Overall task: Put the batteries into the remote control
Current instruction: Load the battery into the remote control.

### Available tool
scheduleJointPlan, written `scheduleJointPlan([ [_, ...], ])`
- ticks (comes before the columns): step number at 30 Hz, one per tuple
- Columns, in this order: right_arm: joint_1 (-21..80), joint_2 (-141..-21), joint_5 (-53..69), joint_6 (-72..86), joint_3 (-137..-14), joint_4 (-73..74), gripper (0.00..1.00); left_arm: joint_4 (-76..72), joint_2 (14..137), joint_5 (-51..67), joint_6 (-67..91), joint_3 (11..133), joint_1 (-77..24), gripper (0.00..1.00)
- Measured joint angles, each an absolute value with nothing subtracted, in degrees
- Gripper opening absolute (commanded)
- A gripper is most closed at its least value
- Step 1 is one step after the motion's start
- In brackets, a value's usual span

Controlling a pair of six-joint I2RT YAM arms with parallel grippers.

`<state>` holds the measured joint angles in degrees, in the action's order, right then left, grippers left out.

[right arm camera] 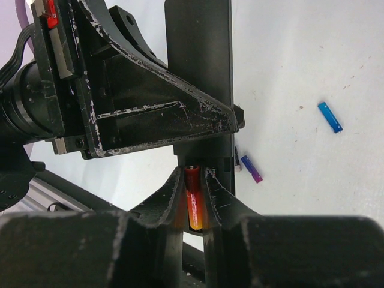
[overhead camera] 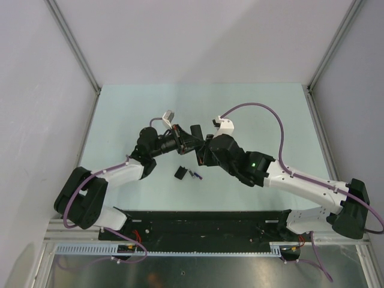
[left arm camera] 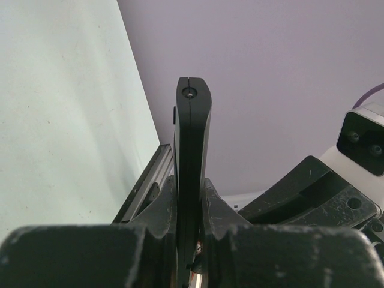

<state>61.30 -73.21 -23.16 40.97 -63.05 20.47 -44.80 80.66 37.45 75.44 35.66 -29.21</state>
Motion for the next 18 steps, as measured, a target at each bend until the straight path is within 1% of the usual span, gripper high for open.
scheduleJointPlan([
  [4,61.19,-73.21,-22.76,41.52,-63.05,20.51,0.23,-44.84,80.62,37.41,75.46,35.53,-29.21,0.00],
  [13,60.97,-73.56,-21.89,41.89,-63.51,21.04,0.29,-45.08,80.58,36.97,75.50,35.44,-29.45,0.00],
  [18,60.82,-73.60,-21.41,41.89,-64.18,21.61,0.36,-45.63,80.58,36.60,75.57,35.38,-29.61,0.00],
])
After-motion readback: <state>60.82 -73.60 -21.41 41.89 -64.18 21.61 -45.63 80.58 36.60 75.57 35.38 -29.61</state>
